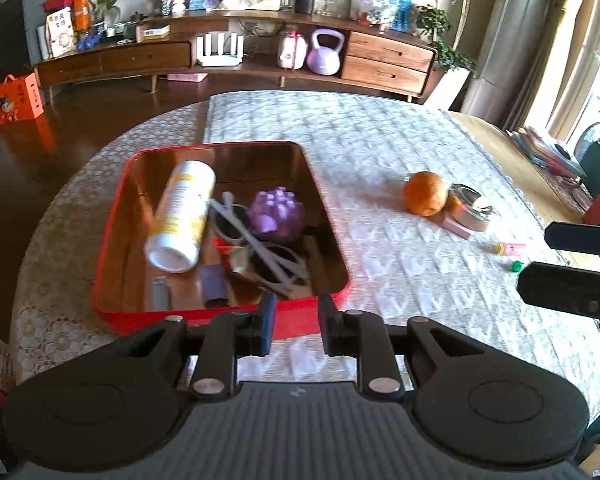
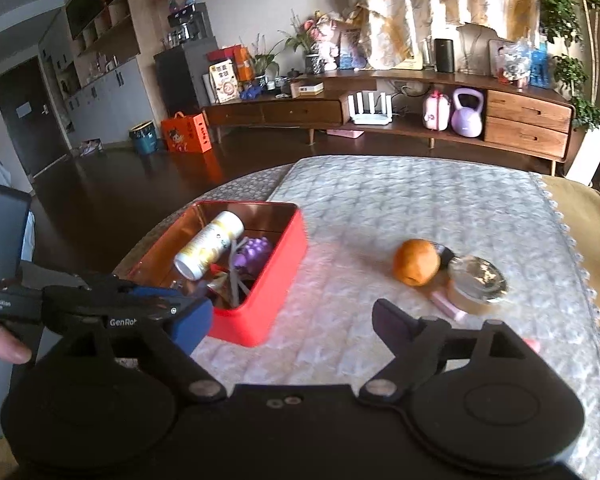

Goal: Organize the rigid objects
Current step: 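Move the left gripper to the orange while the right reaches the pink tube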

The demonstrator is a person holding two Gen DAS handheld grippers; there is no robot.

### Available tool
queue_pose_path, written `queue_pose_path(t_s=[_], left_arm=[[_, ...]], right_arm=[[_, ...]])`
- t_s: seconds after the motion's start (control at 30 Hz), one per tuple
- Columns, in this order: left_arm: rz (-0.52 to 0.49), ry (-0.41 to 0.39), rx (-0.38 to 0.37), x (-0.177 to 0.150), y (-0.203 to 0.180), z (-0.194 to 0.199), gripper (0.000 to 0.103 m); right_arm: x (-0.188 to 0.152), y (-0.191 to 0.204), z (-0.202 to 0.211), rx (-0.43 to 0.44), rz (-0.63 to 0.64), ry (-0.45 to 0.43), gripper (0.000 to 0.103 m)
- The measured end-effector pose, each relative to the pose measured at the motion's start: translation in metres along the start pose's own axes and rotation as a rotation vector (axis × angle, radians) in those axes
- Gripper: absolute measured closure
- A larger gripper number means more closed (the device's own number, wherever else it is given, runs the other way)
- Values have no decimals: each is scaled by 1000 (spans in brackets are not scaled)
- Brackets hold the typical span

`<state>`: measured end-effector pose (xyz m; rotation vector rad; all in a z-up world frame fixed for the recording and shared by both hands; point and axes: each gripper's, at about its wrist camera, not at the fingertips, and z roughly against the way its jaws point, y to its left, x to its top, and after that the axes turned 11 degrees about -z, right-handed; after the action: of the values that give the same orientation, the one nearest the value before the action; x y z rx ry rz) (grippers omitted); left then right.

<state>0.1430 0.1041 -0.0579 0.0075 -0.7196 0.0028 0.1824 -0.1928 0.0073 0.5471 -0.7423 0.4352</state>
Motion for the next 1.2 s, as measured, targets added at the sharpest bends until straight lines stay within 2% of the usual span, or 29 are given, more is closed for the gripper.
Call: queue_pose_path(t_s=[0.17,0.23,0.27,0.3,0.37,0.53,0.63,0.77,0.97,1.07,1.2], left_arm=[[-27,-4,-21,5,-18,-4,80],[-41,-9,-28,7,-28,-6,75],[-45,-14,-30,8,-32,-7,67],[-50,-19,-31,10,-36,-8,52],[-62,-38,-24,12,-46,-8,35],[-89,-53,-52,23,-64,-16,34],[-83,-75,-68,32,-71,-24,21],[-47,-84,-87,43,-76,-40,19],[-14,-92,-71,60,-85,-66,19],[-26,-92,-60,69,-92,-79,19],[-44,-96,-39,79,-100,-97,19]], right_arm=[[-4,-23,18,-30,7,-30,10],[-5,-34,23,-43,-3,-37,9],[-5,-41,25,-49,-8,-38,9],[-5,-46,26,-55,-12,-39,9],[-7,-59,30,-64,-20,-40,8],[-9,-88,31,-106,-27,-42,8],[-11,-106,26,-139,-41,-36,8],[-13,-128,14,-166,-73,-33,8],[-17,-148,-6,-179,-83,-14,7],[-18,-154,-19,-191,-64,0,7],[-18,-162,-35,-204,-102,11,7]])
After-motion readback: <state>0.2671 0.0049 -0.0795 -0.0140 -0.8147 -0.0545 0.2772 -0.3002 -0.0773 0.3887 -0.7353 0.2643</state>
